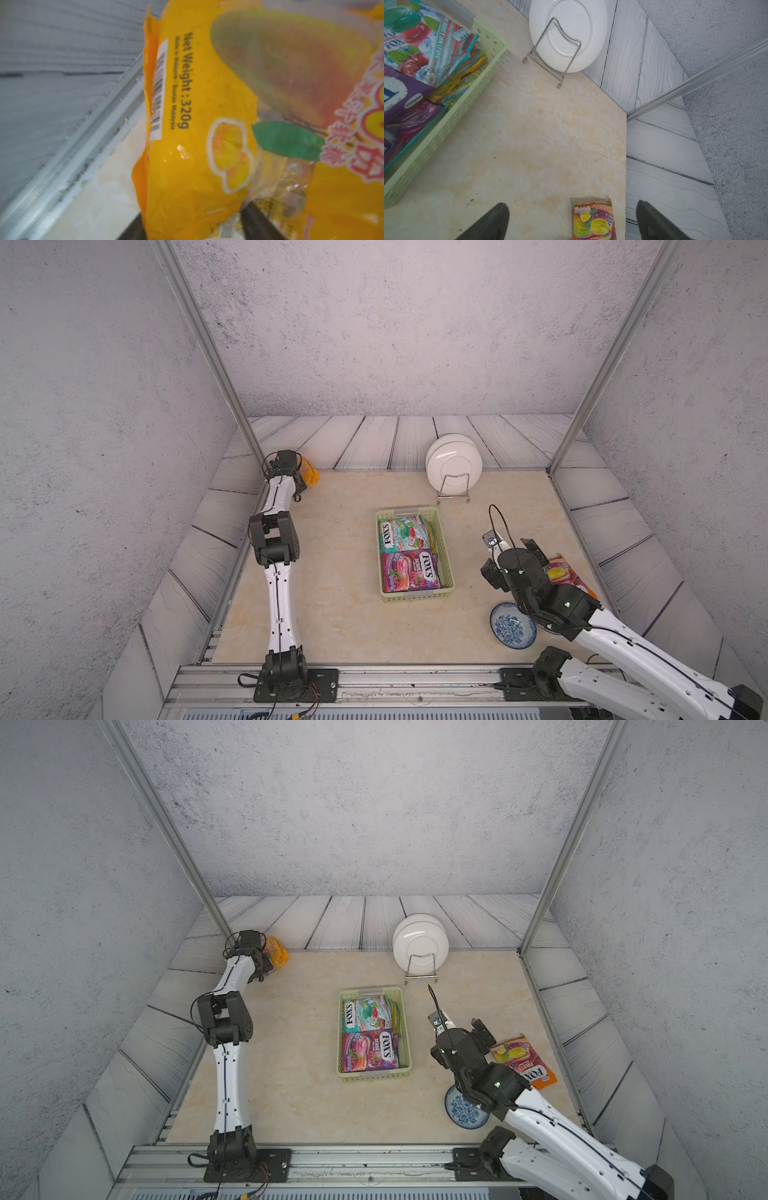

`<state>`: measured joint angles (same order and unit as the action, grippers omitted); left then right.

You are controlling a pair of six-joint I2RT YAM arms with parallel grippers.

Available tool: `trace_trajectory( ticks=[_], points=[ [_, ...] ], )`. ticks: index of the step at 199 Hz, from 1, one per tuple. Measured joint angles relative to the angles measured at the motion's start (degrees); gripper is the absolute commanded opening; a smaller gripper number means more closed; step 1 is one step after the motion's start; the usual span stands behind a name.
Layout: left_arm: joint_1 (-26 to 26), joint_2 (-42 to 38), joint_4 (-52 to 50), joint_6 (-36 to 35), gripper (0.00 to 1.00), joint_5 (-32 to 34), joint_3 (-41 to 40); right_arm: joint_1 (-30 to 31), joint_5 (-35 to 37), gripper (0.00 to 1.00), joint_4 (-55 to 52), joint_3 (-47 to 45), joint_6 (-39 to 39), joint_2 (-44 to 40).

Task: Put the candies in the basket
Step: Pick up the candy from the corner of the board.

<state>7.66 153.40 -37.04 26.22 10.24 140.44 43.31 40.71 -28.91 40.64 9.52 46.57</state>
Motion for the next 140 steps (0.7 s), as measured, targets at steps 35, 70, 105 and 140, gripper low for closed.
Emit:
trace_trajectory(
  ticks=[35,70,105,140],
  points=[
    [0.22,-0.02,0.98,-0.24,0.0,-1.64,0.0,0.0,0.0,1.0,0.0,0.02,-0.04,0.46],
    [0.37,-0.66,2.82,-0.46,0.0,-3.15,-1.9,0.0,-0.02,1.0,0.04,0.0,-0.02,0.15],
    [0.13,-5.49,5.97,-0.55,0.0,-6.08,-10.14,0.0,-0.04,1.0,0.15,0.0,0.02,-1.38],
    [-2.01,-10.4,6.16,-0.7,0.0,-8.2,-16.26,0.0,-0.04,1.0,0.48,0.0,0.02,-3.21]
  ],
)
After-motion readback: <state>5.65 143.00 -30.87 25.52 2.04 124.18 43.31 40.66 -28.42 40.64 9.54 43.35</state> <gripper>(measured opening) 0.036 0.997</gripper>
